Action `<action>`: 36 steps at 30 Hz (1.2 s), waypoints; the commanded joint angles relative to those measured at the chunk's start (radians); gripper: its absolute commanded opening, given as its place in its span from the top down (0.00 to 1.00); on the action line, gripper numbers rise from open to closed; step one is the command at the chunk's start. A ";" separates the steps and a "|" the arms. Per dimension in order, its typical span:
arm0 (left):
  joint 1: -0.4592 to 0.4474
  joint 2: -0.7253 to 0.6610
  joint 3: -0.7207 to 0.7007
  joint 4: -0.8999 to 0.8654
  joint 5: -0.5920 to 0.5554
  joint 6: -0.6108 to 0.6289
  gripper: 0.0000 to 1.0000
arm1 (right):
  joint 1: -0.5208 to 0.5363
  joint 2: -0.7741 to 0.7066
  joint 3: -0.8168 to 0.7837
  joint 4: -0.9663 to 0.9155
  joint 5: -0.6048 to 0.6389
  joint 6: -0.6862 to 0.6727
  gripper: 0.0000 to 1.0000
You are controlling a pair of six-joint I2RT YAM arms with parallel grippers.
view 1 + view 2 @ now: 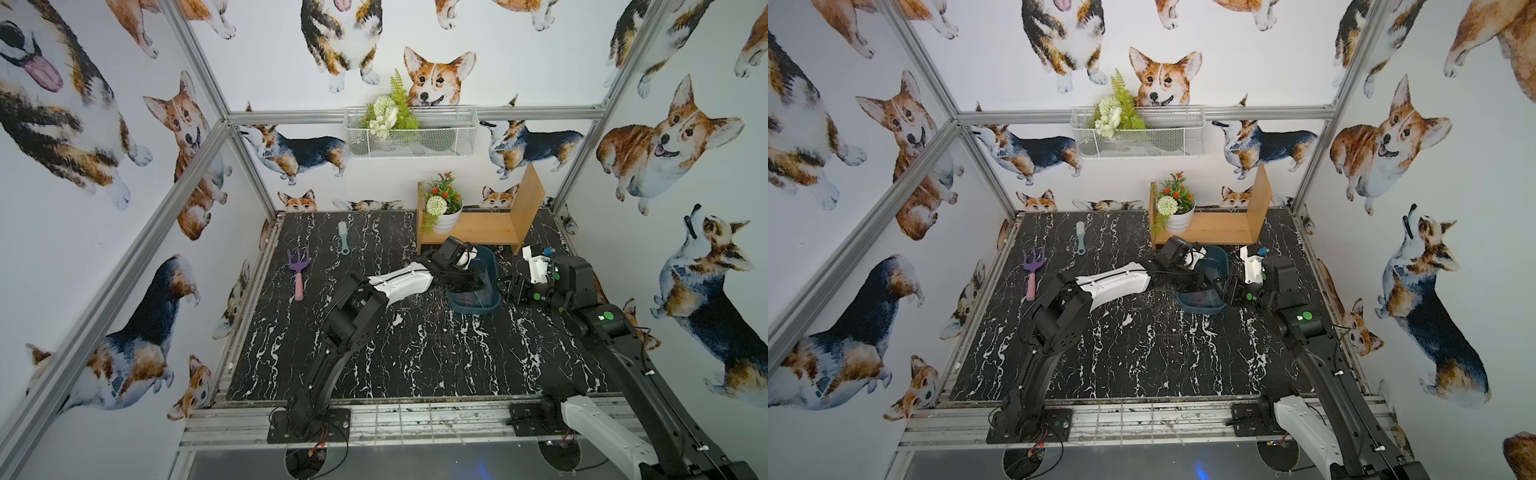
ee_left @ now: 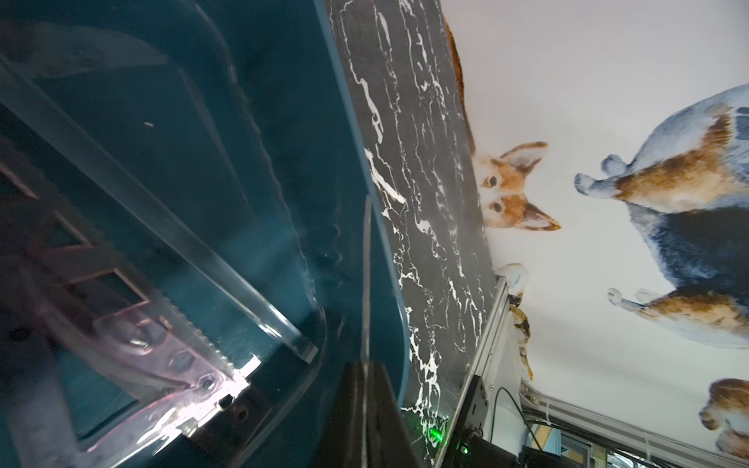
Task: Put the scattered rulers into the storage box
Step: Place the ruler in the storage box.
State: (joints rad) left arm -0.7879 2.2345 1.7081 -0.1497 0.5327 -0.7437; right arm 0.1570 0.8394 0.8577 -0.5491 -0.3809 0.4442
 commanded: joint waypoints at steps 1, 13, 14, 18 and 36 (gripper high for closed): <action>-0.005 0.017 0.015 -0.062 -0.048 0.038 1.00 | 0.000 -0.009 -0.004 0.000 -0.013 0.002 0.42; -0.007 0.027 0.048 -0.105 -0.090 0.048 0.78 | -0.002 -0.017 -0.020 0.008 -0.021 0.007 0.42; -0.007 0.020 0.055 -0.113 -0.099 0.054 0.72 | -0.003 -0.017 -0.021 0.009 -0.021 0.008 0.41; -0.007 -0.015 0.086 -0.152 -0.127 0.080 0.66 | -0.003 -0.017 -0.022 0.012 -0.024 0.011 0.39; -0.005 -0.378 -0.092 -0.295 -0.343 0.172 0.67 | 0.001 -0.002 -0.050 -0.005 -0.057 0.007 0.45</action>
State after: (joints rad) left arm -0.7933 1.9015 1.6588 -0.4114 0.2497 -0.5983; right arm 0.1551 0.8352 0.8150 -0.5495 -0.4160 0.4625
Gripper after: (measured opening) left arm 0.333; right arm 0.553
